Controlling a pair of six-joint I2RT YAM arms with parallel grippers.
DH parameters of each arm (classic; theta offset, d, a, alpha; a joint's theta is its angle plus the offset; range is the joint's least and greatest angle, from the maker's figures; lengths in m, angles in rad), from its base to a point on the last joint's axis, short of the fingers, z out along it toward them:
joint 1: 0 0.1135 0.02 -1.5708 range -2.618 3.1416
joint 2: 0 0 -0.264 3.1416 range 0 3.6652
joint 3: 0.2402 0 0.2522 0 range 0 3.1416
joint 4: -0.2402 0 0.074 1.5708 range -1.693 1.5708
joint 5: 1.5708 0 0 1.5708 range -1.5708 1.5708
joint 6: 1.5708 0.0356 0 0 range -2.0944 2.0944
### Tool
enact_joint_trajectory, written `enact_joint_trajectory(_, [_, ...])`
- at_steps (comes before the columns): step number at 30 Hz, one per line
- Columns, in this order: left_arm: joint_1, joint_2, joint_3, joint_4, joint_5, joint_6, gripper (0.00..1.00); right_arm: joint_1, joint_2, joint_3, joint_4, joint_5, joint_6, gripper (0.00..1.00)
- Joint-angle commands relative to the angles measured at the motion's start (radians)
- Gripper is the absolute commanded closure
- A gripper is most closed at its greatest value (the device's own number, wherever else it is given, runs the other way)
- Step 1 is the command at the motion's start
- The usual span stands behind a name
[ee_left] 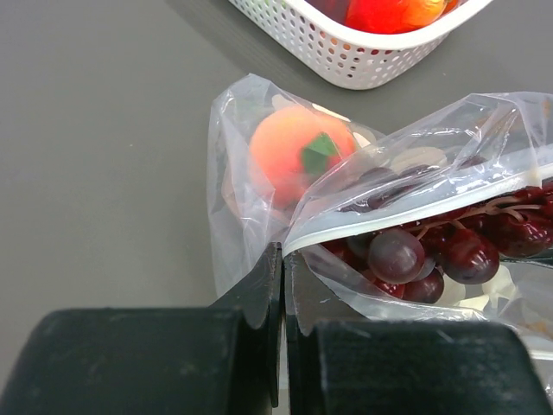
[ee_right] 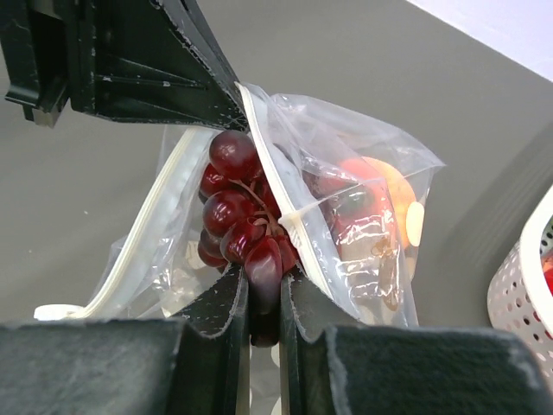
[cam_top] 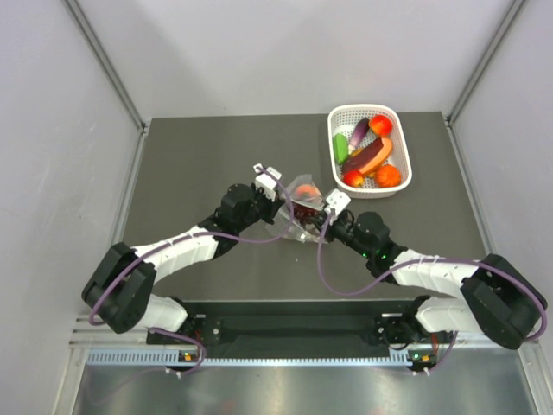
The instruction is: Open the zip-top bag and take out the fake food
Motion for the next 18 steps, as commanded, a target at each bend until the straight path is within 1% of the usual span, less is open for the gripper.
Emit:
enact_joint_trajectory(1, [0.009, 0.014, 0.032, 0.01, -0.031, 0.013, 1.0, 0.01, -0.058, -0.012, 0.143, 0.003, 0.013, 1.0])
enact_joint_trajectory(5, [0.011, 0.019, 0.033, 0.019, 0.001, 0.01, 1.0, 0.01, -0.06, -0.015, 0.189, -0.002, 0.028, 1.0])
enact_joint_trajectory(7, [0.011, 0.022, 0.035, 0.019, -0.005, 0.01, 1.0, 0.012, -0.065, -0.015, 0.204, -0.008, 0.031, 1.0])
enact_joint_trajectory(9, [0.011, 0.024, 0.036, 0.019, -0.017, 0.013, 1.0, 0.012, -0.081, -0.014, 0.195, -0.046, 0.031, 1.0])
enact_joint_trajectory(12, [0.009, 0.031, 0.043, 0.022, -0.017, 0.012, 1.0, 0.01, -0.101, 0.012, 0.136, -0.166, 0.013, 1.0])
enact_joint_trajectory(13, [0.009, 0.036, 0.046, 0.024, -0.008, 0.01, 1.0, 0.012, -0.103, 0.021, 0.117, -0.236, 0.005, 1.0])
enact_joint_trajectory(14, [0.011, 0.037, 0.049, 0.027, 0.004, 0.007, 1.0, 0.01, -0.109, 0.032, 0.061, -0.262, -0.002, 1.0])
enact_joint_trajectory(16, [0.011, 0.042, 0.055, 0.027, 0.015, 0.004, 1.0, 0.009, -0.114, 0.04, 0.047, -0.336, -0.001, 1.0])
enact_joint_trajectory(18, [0.009, 0.047, 0.058, 0.027, 0.021, 0.004, 1.0, 0.012, -0.126, 0.029, 0.053, -0.361, 0.007, 1.0])
